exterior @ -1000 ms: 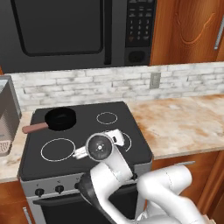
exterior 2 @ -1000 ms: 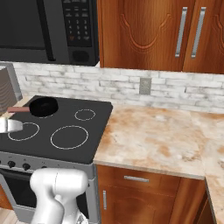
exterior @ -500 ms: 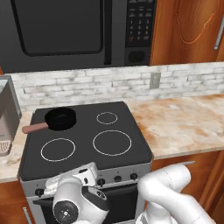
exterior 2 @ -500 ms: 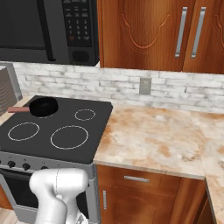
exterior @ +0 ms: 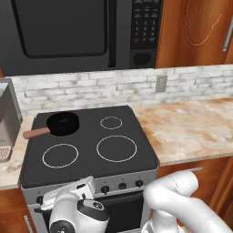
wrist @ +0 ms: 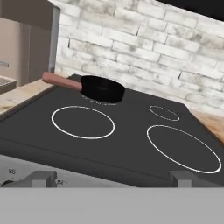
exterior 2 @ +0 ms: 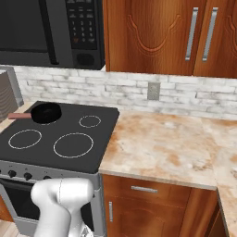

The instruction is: Turn on the rear left burner of the stove.

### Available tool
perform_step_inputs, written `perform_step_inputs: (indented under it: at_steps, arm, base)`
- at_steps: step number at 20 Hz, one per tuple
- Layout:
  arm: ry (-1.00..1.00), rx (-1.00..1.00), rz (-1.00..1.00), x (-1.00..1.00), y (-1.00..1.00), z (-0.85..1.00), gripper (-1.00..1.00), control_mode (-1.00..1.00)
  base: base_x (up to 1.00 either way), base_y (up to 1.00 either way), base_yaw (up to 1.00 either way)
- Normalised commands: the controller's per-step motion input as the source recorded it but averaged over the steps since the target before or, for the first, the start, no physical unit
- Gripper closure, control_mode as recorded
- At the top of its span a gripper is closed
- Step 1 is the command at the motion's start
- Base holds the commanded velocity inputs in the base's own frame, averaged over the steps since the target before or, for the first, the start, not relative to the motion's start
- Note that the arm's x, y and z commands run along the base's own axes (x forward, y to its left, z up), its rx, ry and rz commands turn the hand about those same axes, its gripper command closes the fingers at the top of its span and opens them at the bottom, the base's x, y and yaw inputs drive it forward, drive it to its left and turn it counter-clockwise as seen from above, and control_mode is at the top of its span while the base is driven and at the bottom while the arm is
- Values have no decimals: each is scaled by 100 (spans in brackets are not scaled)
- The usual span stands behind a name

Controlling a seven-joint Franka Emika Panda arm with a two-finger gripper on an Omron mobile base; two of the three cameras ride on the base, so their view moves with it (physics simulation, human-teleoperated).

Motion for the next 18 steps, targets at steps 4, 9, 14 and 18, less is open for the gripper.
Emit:
perform_step_inputs:
  at_steps: [4, 9, 14, 18]
  arm:
    - [-10, 0, 0, 0, 40, -67, -100, -100]
    - [-17, 1, 0, 0, 32, -65, -100, -100]
    - [-17, 3, 0, 3, 14, -54, -100, -100]
    - [-17, 5, -2, 8, 6, -46, -100, -100]
  base:
    - [0, 0, 0]
    - [0, 0, 0]
    - [0, 0, 0]
    - [0, 0, 0]
